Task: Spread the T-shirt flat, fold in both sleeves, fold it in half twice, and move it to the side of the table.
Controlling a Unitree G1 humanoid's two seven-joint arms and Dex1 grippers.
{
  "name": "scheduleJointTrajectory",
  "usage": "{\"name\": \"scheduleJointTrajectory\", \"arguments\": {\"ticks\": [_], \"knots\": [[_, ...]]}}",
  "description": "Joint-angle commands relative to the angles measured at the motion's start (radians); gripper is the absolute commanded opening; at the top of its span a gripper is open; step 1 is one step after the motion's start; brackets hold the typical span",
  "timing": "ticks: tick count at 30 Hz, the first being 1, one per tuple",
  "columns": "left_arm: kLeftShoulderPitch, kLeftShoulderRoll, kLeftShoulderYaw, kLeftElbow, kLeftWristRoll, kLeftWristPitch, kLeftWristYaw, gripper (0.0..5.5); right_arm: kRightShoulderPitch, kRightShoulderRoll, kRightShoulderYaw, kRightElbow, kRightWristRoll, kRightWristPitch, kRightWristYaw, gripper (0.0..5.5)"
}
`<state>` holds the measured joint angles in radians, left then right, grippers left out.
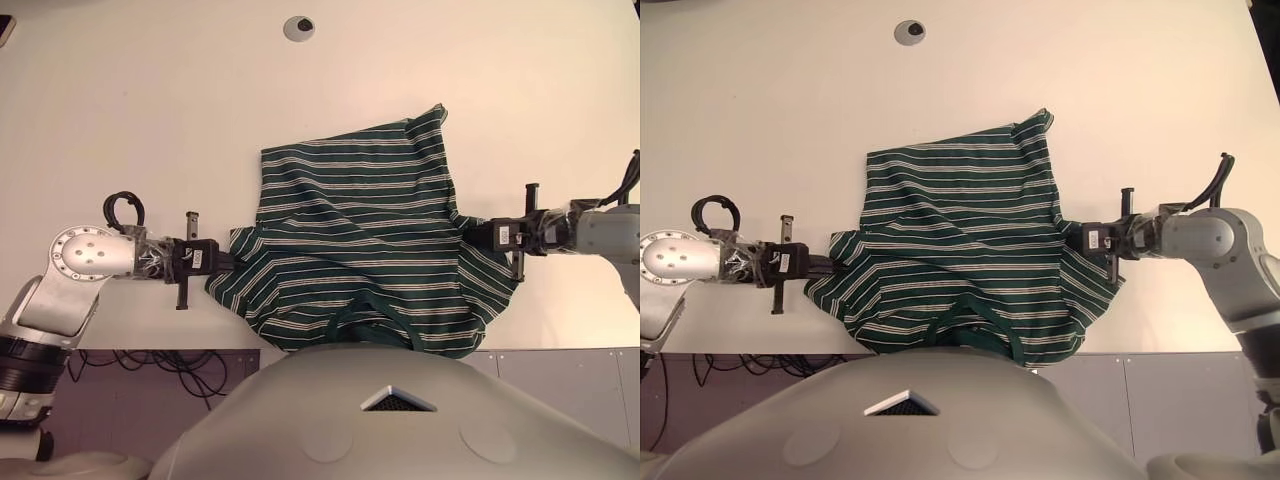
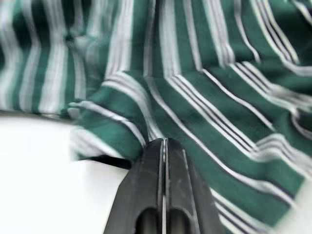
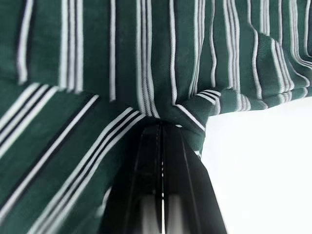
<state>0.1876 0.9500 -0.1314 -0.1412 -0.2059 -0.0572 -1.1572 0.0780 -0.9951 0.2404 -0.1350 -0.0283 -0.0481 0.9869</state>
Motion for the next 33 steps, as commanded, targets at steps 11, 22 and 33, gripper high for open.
{"name": "scheduleJointTrajectory", "arguments": {"ticks": [11, 22, 33], "knots": [[-0.576, -0.306, 0.046, 0.328, -0.164, 0.447, 0.369, 0.71, -0.375, 0.331, -0.196, 0.182, 0.429, 0.455, -0.108, 0.0], [-0.834, -0.498, -0.108, 0.817, 0.032, 0.407, 0.224, 1.8, -0.355, 0.374, -0.149, 0.187, 0.359, 0.451, -0.133, 0.0], [-0.833, -0.502, -0.162, 1.027, 0.156, 0.314, 0.07, 1.91, -0.381, 0.39, -0.128, 0.238, 0.3, 0.426, -0.137, 0.0]]}}
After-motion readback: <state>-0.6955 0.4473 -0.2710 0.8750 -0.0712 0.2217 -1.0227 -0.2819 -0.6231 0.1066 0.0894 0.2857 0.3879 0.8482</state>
